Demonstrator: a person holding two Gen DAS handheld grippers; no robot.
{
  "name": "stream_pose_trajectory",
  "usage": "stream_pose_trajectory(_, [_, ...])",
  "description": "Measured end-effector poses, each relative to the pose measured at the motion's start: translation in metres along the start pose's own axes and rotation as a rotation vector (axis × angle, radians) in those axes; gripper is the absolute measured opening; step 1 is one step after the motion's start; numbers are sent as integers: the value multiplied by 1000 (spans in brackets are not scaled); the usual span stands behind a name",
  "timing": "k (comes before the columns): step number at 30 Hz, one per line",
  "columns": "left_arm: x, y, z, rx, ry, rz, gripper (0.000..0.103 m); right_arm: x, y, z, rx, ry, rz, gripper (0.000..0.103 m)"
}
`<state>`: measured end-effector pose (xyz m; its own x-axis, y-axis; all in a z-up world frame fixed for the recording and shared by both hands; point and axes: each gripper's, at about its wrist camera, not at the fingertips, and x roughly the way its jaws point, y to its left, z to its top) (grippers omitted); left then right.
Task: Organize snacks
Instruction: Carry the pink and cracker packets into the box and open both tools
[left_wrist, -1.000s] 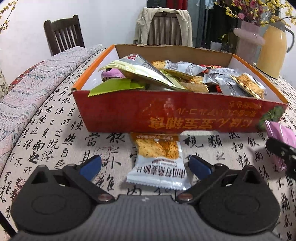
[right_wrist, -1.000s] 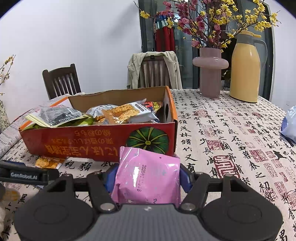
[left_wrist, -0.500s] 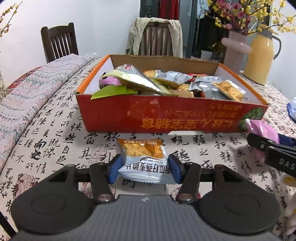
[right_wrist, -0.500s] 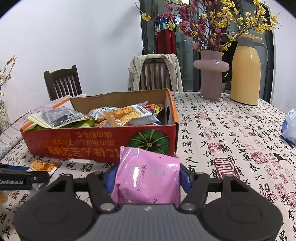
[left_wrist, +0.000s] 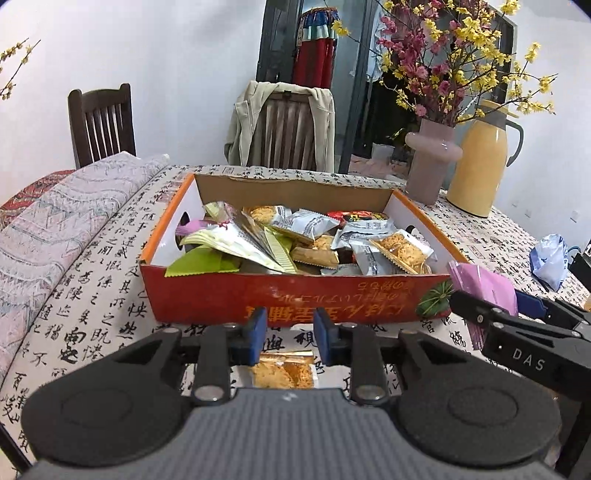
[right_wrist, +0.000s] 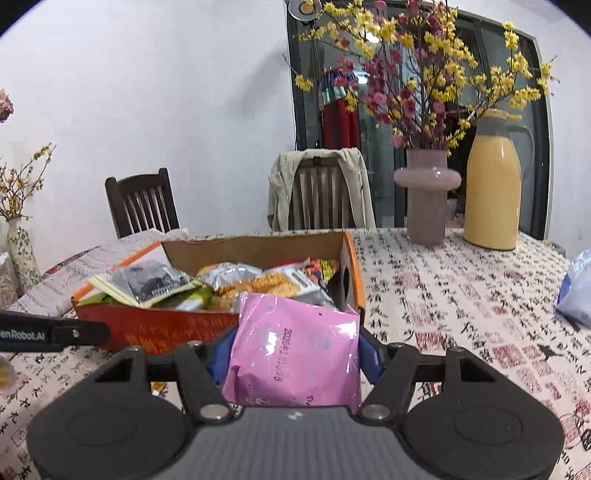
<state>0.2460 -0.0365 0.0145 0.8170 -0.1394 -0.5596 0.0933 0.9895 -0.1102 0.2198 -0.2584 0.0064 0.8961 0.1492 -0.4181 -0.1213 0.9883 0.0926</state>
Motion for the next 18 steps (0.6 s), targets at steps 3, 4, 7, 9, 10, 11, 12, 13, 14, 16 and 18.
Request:
stream_pose_trajectory(3, [3, 3, -4, 0, 21, 5, 45, -2, -2, 0, 3, 1, -1, 66])
stream_pose_trajectory(4, [4, 4, -6, 1, 27, 15, 61, -3, -3, -1, 5, 3, 0, 66])
stream_pose_trajectory(7, [7, 7, -14, 16, 48, 48, 79, -6, -6, -5, 15, 15, 1, 66])
stream_pose_trajectory(9, [12, 8, -18, 18, 80, 47, 82, -7, -7, -9, 17, 27, 2, 66])
stream_pose_trajectory(10, [15, 8, -20, 18, 94, 48, 86, -7, -7, -11, 17, 34, 1, 66])
stream_pose_trajectory(11, [19, 7, -22, 18, 110, 52, 87, -7, -7, -12, 16, 39, 0, 66])
stream_pose_trajectory(12, [21, 5, -25, 22, 120, 51, 88, -7, -7, -13, 16, 41, 0, 66])
stream_pose_trajectory(13, [25, 3, -27, 29, 130, 51, 88, -8, -7, -14, 16, 42, 0, 66])
stream_pose_trajectory(14, [29, 0, -29, 38, 141, 54, 88, -8, -7, -14, 17, 43, 0, 66])
stream_pose_trajectory(16, [38, -7, -33, 69, 161, 66, 83, -9, -7, -15, 16, 46, 0, 66])
stream_pose_trajectory(18, [45, -11, -37, 89, 193, 77, 72, -10, -6, -15, 15, 48, 1, 66])
